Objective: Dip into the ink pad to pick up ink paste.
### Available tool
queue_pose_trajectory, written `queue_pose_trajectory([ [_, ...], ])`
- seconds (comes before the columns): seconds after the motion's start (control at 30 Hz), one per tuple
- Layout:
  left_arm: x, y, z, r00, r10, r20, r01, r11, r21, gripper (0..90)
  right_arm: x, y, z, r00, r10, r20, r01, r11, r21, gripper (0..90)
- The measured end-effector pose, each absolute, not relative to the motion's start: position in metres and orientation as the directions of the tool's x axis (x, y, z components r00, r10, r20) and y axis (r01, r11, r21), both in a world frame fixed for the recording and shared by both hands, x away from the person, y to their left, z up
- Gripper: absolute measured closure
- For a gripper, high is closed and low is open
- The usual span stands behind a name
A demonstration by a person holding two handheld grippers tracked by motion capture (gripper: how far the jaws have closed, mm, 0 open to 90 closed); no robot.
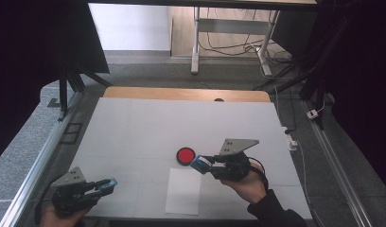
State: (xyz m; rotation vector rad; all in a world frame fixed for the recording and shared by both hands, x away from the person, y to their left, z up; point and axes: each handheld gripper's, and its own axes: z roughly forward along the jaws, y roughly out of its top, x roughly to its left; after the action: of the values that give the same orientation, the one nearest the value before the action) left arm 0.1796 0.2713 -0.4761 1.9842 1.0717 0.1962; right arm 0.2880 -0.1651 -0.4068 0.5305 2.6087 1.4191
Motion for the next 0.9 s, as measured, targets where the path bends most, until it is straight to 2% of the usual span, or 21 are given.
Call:
queue_pose_trajectory([
  [0.9,0.179,0.269,-0.476,0.631,0.743,-0.223,0.607,-0.293,0.738,67.9,0.319,-0.133,-0.423,-0.918,0.396,0.008,0.254,0.574,0.778,70.7],
])
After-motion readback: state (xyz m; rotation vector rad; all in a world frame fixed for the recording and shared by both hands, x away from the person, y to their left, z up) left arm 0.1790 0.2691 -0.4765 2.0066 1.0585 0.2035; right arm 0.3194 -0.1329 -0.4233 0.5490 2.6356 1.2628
